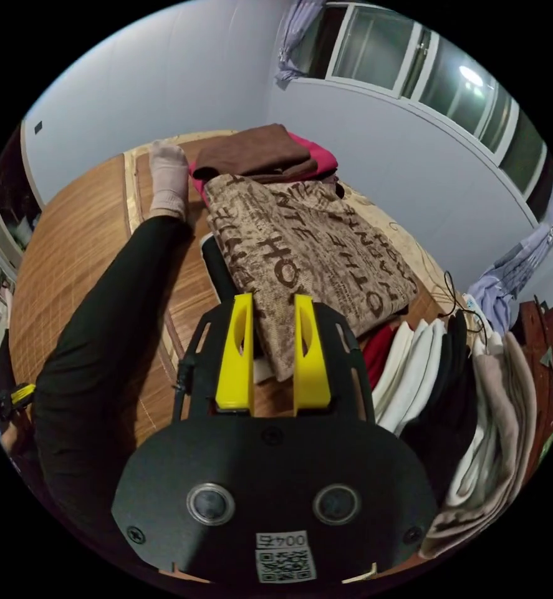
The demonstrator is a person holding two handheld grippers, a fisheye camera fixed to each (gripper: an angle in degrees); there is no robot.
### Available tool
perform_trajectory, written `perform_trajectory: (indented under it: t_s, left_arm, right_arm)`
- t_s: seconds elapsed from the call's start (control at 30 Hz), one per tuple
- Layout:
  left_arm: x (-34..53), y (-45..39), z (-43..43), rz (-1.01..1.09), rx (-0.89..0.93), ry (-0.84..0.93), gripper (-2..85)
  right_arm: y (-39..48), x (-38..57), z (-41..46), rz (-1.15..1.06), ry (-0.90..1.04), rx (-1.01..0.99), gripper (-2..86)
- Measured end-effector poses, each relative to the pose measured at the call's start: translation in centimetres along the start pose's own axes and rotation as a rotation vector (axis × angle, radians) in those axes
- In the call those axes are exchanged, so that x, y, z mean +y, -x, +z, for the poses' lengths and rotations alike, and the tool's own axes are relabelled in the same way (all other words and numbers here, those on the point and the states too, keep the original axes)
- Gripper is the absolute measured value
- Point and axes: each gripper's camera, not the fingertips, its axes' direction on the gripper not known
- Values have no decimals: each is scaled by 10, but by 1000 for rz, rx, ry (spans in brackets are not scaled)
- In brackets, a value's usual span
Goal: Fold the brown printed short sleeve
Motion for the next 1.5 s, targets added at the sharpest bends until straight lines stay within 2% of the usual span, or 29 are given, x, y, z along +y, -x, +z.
perform_trajectory:
  t_s: [0.13, 0.2, 0.33, 0.4, 0.47, 0.57, 0.7, 0.77, 0.87, 0.97, 1.1, 1.2, 1.27, 1.3, 1.4, 1.5]
  left_arm:
    - [8, 11, -6, 1, -2, -2, 4]
    - [12, 17, -9, -4, 6, -3, 4]
    - [20, 34, -16, -18, 27, -8, 5]
    - [24, 41, -20, -20, 32, -9, 6]
    - [29, 50, -25, -24, 39, -10, 8]
    - [34, 65, -32, -41, 68, -9, 12]
    - [41, 88, -45, -104, 98, -24, 34]
    - [49, 108, -68, -163, 94, -109, 58]
    - [68, 136, -110, -232, 67, -269, 78]
    - [95, 165, -148, -314, 50, -430, 85]
    - [115, 192, -162, -386, 143, -488, 86]
    - [114, 198, -160, -361, 209, -445, 87]
    - [111, 197, -162, -323, 222, -431, 90]
    - [110, 196, -164, -314, 222, -433, 91]
    - [114, 193, -181, -288, 182, -481, 93]
    - [125, 189, -212, -305, 64, -588, 88]
  right_arm:
    - [-2, -16, 10, 28, 45, -19, 44]
    - [-13, -19, 8, 86, 46, -103, 36]
    - [-62, -14, -14, 362, -152, -500, 26]
    - [-74, -12, -31, 393, -292, -699, 23]
    - [-65, -23, -65, 312, -462, -944, 22]
    - [-18, -49, -115, 105, -576, -1174, 23]
    - [61, -73, -170, -130, -645, -1411, 34]
    - [113, -80, -186, -193, -630, -1493, 49]
    - [173, -78, -179, -200, -581, -1496, 142]
    - [218, -60, -151, -157, -532, -1404, 192]
    - [265, -21, -100, -131, -414, -1312, 177]
    - [304, 23, -46, -98, -235, -1291, 147]
    - [335, 57, -11, -100, -46, -1239, 134]
    - [341, 65, -4, -98, -21, -1235, 133]
    - [356, 95, 10, -75, -40, -1186, 127]
    - [356, 97, 7, -51, -185, -1200, 131]
